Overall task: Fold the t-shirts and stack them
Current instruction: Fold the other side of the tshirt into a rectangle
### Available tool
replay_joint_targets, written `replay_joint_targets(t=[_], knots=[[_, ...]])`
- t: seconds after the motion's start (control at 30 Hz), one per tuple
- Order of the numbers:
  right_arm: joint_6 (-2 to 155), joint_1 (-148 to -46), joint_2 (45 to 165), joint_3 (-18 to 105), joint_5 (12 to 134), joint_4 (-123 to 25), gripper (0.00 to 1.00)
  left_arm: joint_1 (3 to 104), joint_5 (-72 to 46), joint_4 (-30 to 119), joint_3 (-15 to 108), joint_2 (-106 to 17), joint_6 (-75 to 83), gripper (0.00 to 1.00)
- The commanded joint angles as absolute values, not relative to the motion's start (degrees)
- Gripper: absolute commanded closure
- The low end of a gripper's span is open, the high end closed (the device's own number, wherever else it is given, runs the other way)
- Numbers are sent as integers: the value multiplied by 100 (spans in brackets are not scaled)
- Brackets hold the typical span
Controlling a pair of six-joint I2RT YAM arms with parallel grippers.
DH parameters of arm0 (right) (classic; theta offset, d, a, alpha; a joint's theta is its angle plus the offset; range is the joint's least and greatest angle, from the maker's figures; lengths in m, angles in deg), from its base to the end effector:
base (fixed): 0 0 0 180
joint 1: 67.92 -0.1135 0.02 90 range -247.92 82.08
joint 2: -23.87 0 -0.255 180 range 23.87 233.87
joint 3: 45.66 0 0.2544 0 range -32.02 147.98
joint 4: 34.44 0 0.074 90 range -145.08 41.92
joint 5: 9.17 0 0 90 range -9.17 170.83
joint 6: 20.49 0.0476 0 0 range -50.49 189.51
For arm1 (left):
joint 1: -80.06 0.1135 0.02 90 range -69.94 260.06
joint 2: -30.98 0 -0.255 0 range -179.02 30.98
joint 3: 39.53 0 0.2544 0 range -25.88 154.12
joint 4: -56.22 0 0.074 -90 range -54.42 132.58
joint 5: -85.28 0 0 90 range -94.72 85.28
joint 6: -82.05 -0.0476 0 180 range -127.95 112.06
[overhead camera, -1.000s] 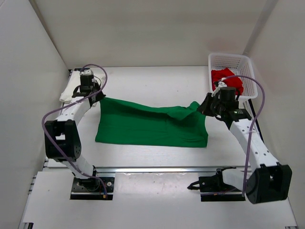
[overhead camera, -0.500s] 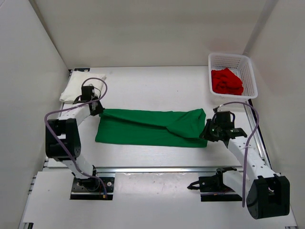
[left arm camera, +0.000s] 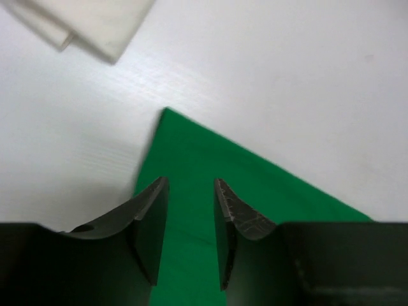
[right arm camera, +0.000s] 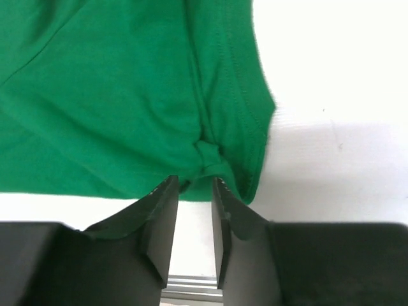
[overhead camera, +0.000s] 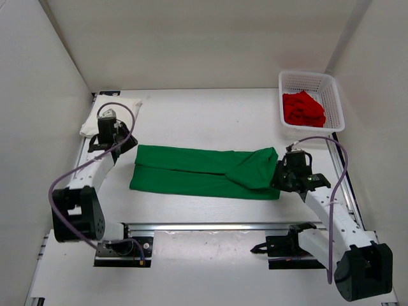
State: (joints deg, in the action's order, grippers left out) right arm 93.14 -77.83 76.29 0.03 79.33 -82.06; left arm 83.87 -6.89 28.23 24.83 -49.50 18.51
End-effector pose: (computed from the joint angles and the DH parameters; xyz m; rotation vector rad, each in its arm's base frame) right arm 0.1850 0.0336 0.1870 0.2928 2.5233 0.2675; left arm 0.3089 0.0188 0.2097 -0.5960 2.2758 -0.2393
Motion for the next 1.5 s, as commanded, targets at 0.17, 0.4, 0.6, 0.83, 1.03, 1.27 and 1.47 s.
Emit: replay_joint_targets(t=[0.17,0.4,0.6,0.83,1.03,1.27,1.47], knots=[[9219,-9954,8184,990,8875,-7904,100,6656,-780,3747,1790,-3872,2281,57],[9113,-10896,10102,1368,8205,-7051,100,5361,-788,4591,1042,-3634,2624,57],[8972,-10476,10771,1588,8065,-6820,95,5150,-929,4873,743,-3537,2633,56],[8814,-10167,10903,1571,8469,-6584,85,5106,-1070,5066,646,-3616,2660,56],[8542,-9904,11114,1659,8337,-6619,78,5141,-1140,5110,620,-3721,2677,56],[8357,-9947,11132,1720,8320,-6732,66,5141,-1157,5058,628,-3757,2677,56],[8497,-10035,10729,1536,8232,-6803,67,5202,-1184,5110,584,-3705,2703,57]])
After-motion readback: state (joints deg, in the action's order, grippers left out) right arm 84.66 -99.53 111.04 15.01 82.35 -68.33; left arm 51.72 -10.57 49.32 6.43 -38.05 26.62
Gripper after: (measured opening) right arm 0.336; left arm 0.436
